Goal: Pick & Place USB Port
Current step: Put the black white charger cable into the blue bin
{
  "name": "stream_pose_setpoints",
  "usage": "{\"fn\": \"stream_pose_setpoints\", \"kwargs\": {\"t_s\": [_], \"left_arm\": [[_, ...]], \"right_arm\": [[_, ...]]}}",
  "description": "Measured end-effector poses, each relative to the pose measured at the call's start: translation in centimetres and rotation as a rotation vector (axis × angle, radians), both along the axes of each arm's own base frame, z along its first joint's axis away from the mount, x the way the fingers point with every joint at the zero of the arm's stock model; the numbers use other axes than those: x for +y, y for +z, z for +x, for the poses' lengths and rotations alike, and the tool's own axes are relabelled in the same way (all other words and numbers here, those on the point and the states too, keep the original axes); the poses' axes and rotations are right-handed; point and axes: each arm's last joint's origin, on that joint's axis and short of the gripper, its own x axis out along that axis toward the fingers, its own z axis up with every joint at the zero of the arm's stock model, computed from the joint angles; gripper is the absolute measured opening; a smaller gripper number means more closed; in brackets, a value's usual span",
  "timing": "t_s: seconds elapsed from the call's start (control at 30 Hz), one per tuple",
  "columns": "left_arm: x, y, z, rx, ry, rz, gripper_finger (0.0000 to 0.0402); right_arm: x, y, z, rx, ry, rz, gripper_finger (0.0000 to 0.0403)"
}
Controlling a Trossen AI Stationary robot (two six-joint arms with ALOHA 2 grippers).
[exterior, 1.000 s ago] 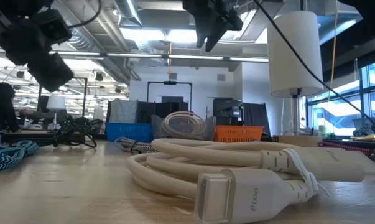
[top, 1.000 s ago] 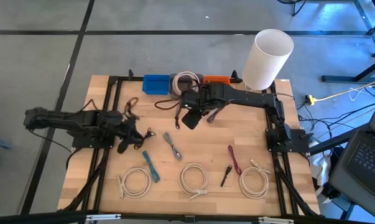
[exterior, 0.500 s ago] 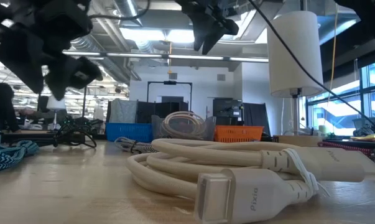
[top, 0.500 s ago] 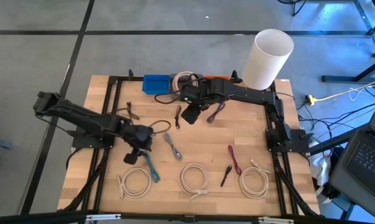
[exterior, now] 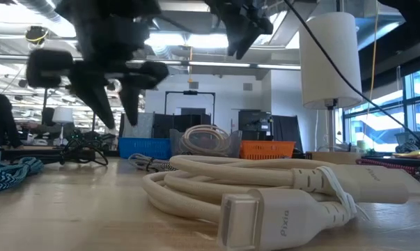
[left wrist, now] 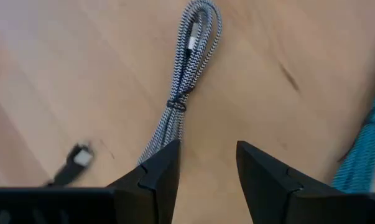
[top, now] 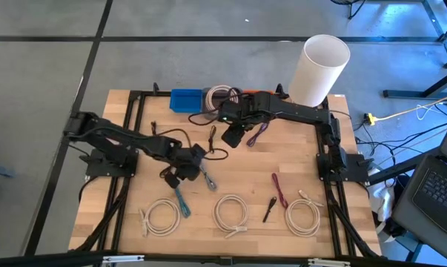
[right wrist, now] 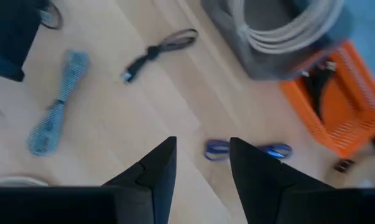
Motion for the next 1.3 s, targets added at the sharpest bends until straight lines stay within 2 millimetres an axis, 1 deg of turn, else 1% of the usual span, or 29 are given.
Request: {"fn": "stream_pose_setpoints", "kwargs": {"t_s": [0.13,0.27,0.4,0.57,0.67,0.73,0.83,0.9,0.97,1.0,1.13,1.2,1.3], "left_arm": [[0.7,-1.0,1.4,0.025,-0.047,0.078,0.0146],[1.4,-1.9,2.7,0.034,-0.066,0.103,0.0146],[1.6,-3.2,3.5,0.058,-0.087,0.113,0.0146],[1.9,-4.9,3.9,0.114,-0.08,0.098,0.0146],[2.0,-5.4,4.0,0.128,-0.066,0.091,0.0144],[2.0,-5.4,4.0,0.132,-0.056,0.089,0.0134],[2.0,-5.0,3.8,0.122,-0.02,0.095,0.01],[2.2,-4.6,3.7,0.112,0.017,0.124,0.0064],[2.4,-3.7,3.2,0.106,0.071,0.128,0.0027],[2.5,-3.2,3.1,0.093,0.102,0.117,0.002],[2.8,-1.7,2.3,0.073,0.213,0.02,0.002],[3.2,-0.5,2.2,0.023,0.259,-0.021,0.002],[3.6,0.6,1.8,-0.018,0.288,-0.04,0.002]], "right_arm": [[0.0,0.5,-0.5,0.008,-0.007,-0.023,0.015],[0.0,0.8,-0.8,0.001,-0.008,-0.03,0.015],[-0.1,0.9,-1.1,0.029,0.008,-0.045,0.015],[-0.2,1.4,-1.4,0.015,0.009,-0.07,0.015],[-0.3,1.9,-1.8,0.01,-0.009,-0.115,0.015],[-0.4,2.1,-2.0,0.003,-0.014,-0.125,0.015],[-0.4,2.9,-2.5,-0.014,-0.023,-0.158,0.015],[-0.5,3.2,-2.8,-0.02,-0.03,-0.182,0.015],[-0.5,3.5,-3.1,-0.027,-0.033,-0.196,0.015],[-0.5,3.8,-3.3,-0.034,-0.032,-0.198,0.015],[-0.3,5.5,-4.8,-0.083,-0.044,-0.232,0.015],[0.2,6.7,-5.6,-0.145,-0.073,-0.258,0.015],[1.2,8.2,-7.1,-0.217,-0.087,-0.246,0.015]]}}
